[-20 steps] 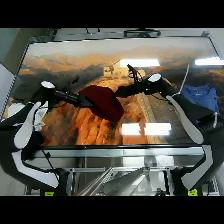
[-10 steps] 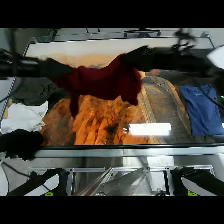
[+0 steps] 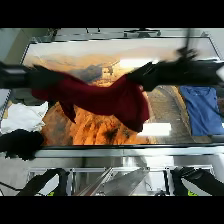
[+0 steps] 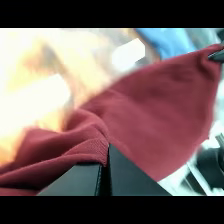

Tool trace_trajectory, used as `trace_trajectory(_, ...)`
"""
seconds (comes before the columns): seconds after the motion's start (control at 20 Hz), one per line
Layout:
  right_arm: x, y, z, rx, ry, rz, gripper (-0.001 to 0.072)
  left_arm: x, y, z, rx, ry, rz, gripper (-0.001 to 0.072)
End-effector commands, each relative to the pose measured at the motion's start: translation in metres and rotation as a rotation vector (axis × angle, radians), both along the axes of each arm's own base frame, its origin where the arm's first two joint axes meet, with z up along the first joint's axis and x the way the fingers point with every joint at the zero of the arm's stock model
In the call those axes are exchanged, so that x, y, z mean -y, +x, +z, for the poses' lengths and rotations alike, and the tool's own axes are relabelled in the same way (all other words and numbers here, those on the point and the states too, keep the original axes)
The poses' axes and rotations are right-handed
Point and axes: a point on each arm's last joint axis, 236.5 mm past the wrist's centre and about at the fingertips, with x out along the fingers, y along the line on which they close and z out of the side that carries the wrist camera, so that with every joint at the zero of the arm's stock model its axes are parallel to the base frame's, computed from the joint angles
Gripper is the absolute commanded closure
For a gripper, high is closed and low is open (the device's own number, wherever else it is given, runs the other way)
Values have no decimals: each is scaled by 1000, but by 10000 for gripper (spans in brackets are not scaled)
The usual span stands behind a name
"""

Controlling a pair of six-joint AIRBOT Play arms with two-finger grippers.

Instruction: Fold the shirts.

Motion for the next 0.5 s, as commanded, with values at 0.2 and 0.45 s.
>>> trace_trajectory(0.2, -56, -2, -219, -473, -229, 129, 691, -4, 0, -199, -529, -9, -48, 680)
trace_trajectory(0.45, -53, 29, -250, -484, -225, 44, 654, -33, 26, -256, -665, -50, 40, 662)
